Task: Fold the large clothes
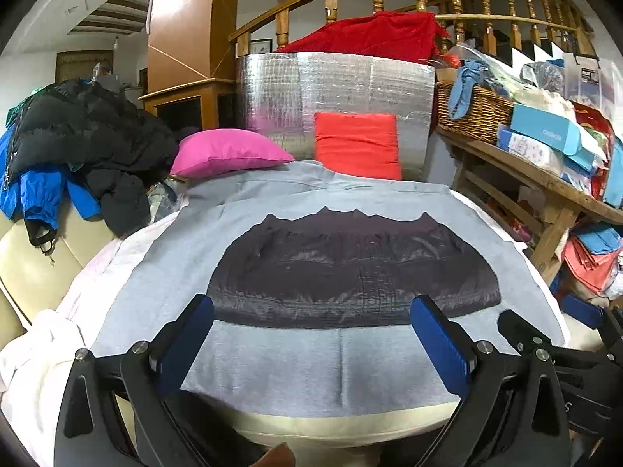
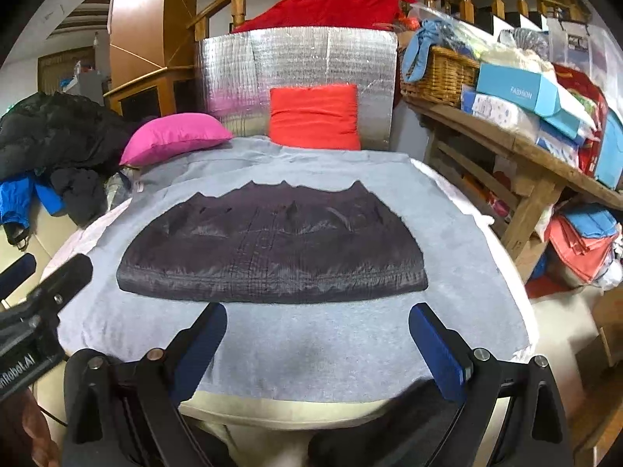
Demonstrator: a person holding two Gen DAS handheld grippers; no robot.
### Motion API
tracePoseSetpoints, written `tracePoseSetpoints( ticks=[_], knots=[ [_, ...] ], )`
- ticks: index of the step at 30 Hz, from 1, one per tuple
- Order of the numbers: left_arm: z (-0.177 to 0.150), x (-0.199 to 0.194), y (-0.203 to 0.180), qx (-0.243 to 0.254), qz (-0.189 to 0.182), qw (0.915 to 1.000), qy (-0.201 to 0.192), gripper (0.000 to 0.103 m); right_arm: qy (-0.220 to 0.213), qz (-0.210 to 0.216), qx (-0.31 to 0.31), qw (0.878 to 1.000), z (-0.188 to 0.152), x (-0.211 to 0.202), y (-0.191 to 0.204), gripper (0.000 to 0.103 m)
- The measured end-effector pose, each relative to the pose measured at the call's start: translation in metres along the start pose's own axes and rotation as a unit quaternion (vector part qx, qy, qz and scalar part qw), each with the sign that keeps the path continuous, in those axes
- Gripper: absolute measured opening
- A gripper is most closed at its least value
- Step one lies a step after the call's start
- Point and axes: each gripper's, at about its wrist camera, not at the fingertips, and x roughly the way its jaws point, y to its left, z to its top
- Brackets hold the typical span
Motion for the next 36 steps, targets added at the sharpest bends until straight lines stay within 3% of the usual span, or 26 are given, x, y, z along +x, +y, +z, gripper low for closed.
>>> tracePoseSetpoints(
  ticks=[36],
  knots=[
    [-0.0032, 0.0036, 0.0023, -0.006, 0.000, 0.9997, 0.022, 0.101, -0.009, -0.009, -0.004, 1.000, -0.0009, -0.0081, 0.0030, 0.096]
  ],
)
